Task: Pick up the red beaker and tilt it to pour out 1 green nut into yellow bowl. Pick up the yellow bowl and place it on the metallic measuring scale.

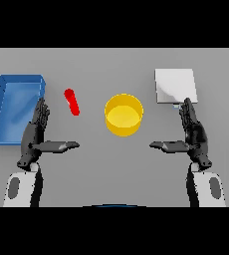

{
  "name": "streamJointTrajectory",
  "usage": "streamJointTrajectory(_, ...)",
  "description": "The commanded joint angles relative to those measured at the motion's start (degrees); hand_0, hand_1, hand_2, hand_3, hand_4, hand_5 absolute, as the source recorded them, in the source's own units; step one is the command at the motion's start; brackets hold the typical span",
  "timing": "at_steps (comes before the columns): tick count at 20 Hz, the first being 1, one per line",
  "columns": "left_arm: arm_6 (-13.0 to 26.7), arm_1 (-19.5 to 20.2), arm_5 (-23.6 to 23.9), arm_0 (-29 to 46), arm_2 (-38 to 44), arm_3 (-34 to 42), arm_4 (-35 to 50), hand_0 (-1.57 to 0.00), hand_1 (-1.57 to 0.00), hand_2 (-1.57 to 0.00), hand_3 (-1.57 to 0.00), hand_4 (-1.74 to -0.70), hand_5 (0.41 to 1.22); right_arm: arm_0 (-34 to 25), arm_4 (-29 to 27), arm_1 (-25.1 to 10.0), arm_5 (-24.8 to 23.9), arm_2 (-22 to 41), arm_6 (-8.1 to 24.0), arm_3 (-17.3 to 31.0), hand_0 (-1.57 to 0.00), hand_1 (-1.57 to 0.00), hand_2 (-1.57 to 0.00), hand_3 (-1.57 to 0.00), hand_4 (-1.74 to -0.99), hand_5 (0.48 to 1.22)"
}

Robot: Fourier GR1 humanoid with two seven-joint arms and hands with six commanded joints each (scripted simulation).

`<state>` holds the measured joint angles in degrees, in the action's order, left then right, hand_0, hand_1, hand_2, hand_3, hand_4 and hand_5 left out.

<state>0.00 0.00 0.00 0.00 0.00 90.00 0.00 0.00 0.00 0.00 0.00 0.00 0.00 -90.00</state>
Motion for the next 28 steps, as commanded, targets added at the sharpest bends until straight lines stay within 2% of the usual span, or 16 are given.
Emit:
streamJointTrajectory(1,0.1,0.1,0.0,-0.1,0.1,-0.1,0.1,0.00,0.00,0.00,0.00,-1.15,0.599,-0.2,0.0,0.0,-0.1,0.0,0.1,0.1,0.00,0.00,0.00,0.00,-1.167,0.599)
streamJointTrajectory(6,0.8,0.9,-0.2,-1.5,0.9,-0.7,0.7,0.00,0.00,0.00,0.00,-1.15,0.599,-0.7,0.1,-0.1,-0.2,-0.3,0.1,1.0,0.00,0.00,0.00,0.00,-1.167,0.599)
streamJointTrajectory(7,0.5,2.7,-0.7,-0.2,-0.5,1.3,-1.4,0.00,0.00,0.00,0.00,-1.15,0.599,0.7,6.9,-2.3,-2.5,2.2,-3.9,-0.8,0.00,0.00,0.00,0.00,-1.167,0.599)
streamJointTrajectory(8,-0.4,3.4,-1.3,1.9,-1.9,3.3,-2.8,0.00,0.00,0.00,0.00,-1.16,0.599,1.8,11.1,-3.5,-3.7,3.8,-5.3,-2.0,0.00,0.00,0.00,0.00,-1.163,0.595)
streamJointTrajectory(9,0.1,4.1,-1.3,3.1,-2.5,5.3,-3.6,0.00,0.00,0.00,0.00,-1.16,0.599,3.1,13.8,-3.5,-4.6,5.4,-6.0,-3.1,0.00,0.00,0.00,0.00,-1.162,0.594)
streamJointTrajectory(11,2.1,4.2,-1.2,4.0,-3.6,6.8,-4.7,0.00,0.00,0.00,0.00,-1.16,0.599,3.8,16.7,-3.6,-5.7,6.5,-4.3,-4.2,0.00,0.00,0.00,0.00,-1.159,0.590)
streamJointTrajectory(16,3.0,4.7,-1.5,3.6,-4.8,6.2,-6.7,0.00,0.00,0.00,0.00,-1.16,0.602,3.9,15.2,-3.1,-4.8,6.5,-3.5,-5.2,0.00,0.00,0.00,0.00,-1.199,0.603)
streamJointTrajectory(17,2.5,4.2,-1.3,2.8,-5.3,4.8,-7.4,0.00,0.00,0.00,0.00,-1.16,0.604,3.5,14.3,-3.0,-4.3,6.3,-3.5,-5.0,0.00,0.00,0.00,0.00,-1.212,0.607)
streamJointTrajectory(19,1.4,4.1,-1.3,-0.2,-4.7,0.0,-7.9,0.00,0.00,0.00,0.00,-1.19,0.611,4.7,14.3,-3.5,-3.8,6.4,-5.6,-5.4,0.00,0.00,0.00,0.00,-1.230,0.617)
streamJointTrajectory(25,-0.7,3.6,0.2,-9.4,-3.2,-11.4,-9.7,0.00,0.00,0.00,0.00,-1.24,0.641,3.5,13.2,-3.3,-3.3,6.0,-4.3,-5.2,0.00,0.00,0.00,0.00,-1.273,0.632)
streamJointTrajectory(28,-2.3,3.6,0.7,-13.0,-2.1,-16.2,-9.9,0.00,0.00,0.00,0.00,-1.26,0.668,4.6,13.7,-3.7,-3.3,6.2,-5.9,-5.4,0.00,0.00,0.00,0.00,-1.278,0.634)
